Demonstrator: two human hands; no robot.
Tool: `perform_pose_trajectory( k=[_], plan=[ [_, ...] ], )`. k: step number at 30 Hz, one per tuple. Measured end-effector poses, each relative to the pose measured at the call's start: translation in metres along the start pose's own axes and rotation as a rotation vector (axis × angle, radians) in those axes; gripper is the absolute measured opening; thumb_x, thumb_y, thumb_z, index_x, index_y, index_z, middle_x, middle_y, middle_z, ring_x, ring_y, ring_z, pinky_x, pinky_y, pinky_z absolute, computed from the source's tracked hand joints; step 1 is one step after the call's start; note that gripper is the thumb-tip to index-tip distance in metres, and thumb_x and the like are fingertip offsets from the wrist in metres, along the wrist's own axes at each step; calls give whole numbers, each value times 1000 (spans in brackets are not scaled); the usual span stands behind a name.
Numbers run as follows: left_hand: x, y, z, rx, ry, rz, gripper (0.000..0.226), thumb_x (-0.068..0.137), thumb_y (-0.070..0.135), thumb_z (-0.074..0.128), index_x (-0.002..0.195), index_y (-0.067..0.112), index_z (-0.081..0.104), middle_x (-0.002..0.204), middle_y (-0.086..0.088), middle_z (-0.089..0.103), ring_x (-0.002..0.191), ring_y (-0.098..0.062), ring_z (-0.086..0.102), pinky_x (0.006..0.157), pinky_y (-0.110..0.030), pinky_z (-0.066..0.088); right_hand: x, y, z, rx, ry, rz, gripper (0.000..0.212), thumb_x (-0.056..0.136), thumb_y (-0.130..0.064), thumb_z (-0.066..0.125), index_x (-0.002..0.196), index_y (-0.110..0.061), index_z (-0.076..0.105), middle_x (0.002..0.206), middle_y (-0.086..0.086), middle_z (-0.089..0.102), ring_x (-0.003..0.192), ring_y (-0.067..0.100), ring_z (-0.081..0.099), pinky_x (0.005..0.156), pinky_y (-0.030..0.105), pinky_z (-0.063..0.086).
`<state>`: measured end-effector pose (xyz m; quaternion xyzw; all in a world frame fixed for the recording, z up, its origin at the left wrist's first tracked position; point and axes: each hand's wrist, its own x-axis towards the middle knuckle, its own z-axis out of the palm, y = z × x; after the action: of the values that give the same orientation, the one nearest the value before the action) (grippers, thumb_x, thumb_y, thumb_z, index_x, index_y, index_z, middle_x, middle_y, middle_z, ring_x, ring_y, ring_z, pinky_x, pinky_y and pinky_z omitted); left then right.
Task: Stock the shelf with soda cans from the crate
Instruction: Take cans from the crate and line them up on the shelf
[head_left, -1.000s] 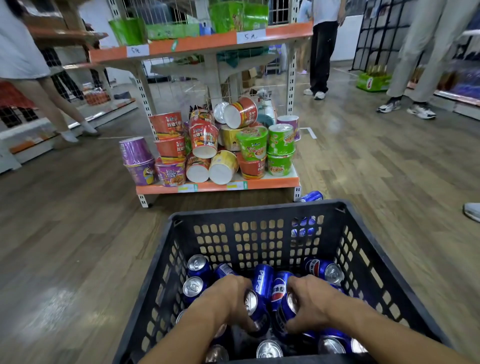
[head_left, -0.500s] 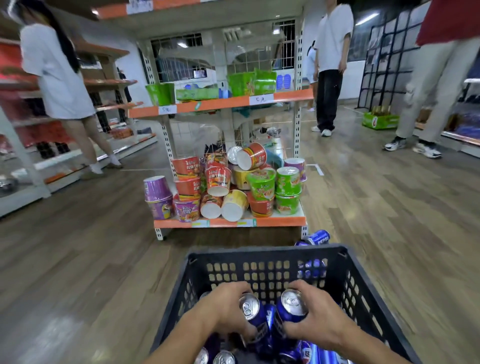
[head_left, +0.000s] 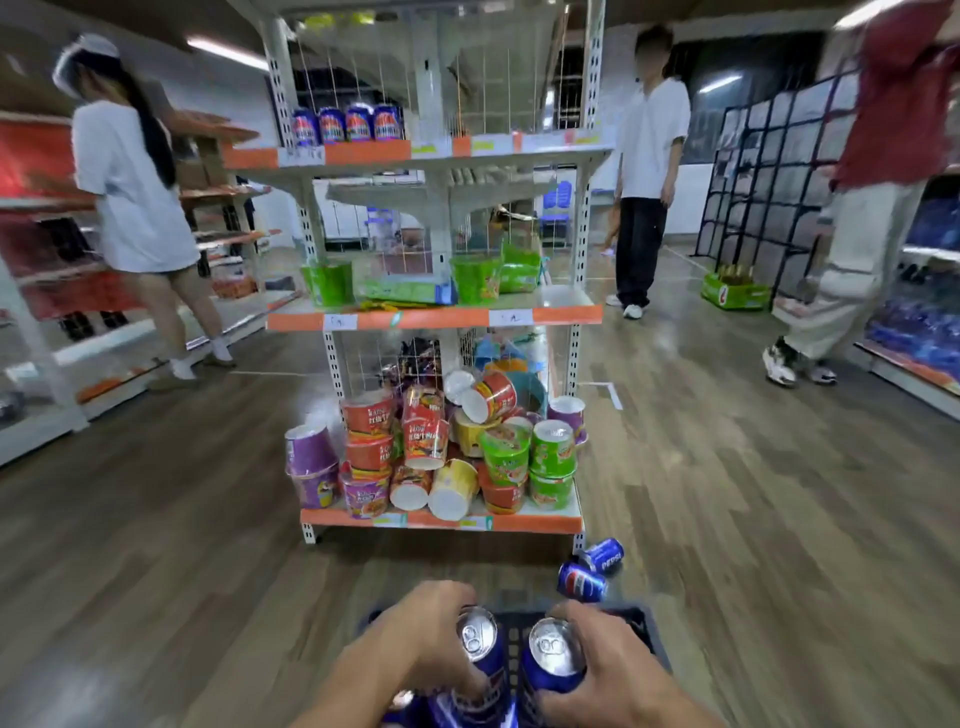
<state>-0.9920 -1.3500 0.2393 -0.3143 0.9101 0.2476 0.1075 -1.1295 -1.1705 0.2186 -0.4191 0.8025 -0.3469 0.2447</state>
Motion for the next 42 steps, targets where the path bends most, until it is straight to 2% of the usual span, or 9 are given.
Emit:
perform_pose_trajectory(
  k=[3,11,17,20,23,27,34,38,42],
  plan=[
    [-19,23,-51,-3,2,-6,53,49,48,79,94,27,60,93,14,65,86,-11,66,66,-28,53,-4,-46,-37,-12,-10,19,42,56,-51,72,93,-42,56,95,-17,68,91,-10,63,78,0,43],
    [-81,87,-201,0,33,18,59,50,51,79,102,32,58,101,9,62,87,-11,64,66,-29,51,-19,-170,-146,-108,3,-82,59,54,-50,74,110,-34,61,97,-12,68,89,-2,64,77,18,54],
    [-141,142,-319,41,85,2,45,63,39,83,98,22,61,101,5,67,90,-14,65,66,-31,51,-22,-268,-219,-188,-1,-115,56,49,-52,75,94,-23,61,87,-7,69,77,6,65,68,30,57],
    [-166,161,-371,99,134,-42,47,65,44,81,102,23,60,103,5,64,91,-15,62,67,-31,49,-17,-314,-250,-200,-2,-118,52,49,-51,74,89,-22,58,81,-8,67,70,4,62,62,25,55],
    [-186,174,-414,105,162,-71,47,65,44,83,100,21,61,97,4,67,84,-16,64,59,-28,48,-12,-357,-276,-210,16,-150,60,46,-54,74,96,-24,61,88,-8,68,78,4,64,71,28,57],
    [-207,181,-455,13,167,-116,53,57,43,82,101,22,62,89,4,71,76,-16,71,67,-39,62,-11,-410,-304,-200,-2,-173,56,49,-51,77,95,-25,61,87,-8,68,78,5,65,69,28,58],
    [-233,178,-513,97,182,-149,56,56,52,81,101,22,68,96,3,74,87,-16,71,75,-40,59,-11,-473,-336,-218,-40,-234,42,68,-37,84,98,-26,57,85,-11,66,75,0,62,51,13,44],
    [-242,169,-535,69,199,-139,58,55,54,81,104,25,68,99,4,73,89,-15,71,74,-34,60,-3,-498,-338,-248,0,-245,45,61,-46,80,92,-21,58,85,-5,67,77,13,66,63,35,58],
    [-240,152,-552,82,202,-120,51,58,51,81,98,23,67,96,6,72,85,-13,70,70,-34,58,12,-515,-332,-223,-10,-242,43,62,-42,80,95,-22,59,87,-5,68,80,12,66,69,35,61]
  ],
)
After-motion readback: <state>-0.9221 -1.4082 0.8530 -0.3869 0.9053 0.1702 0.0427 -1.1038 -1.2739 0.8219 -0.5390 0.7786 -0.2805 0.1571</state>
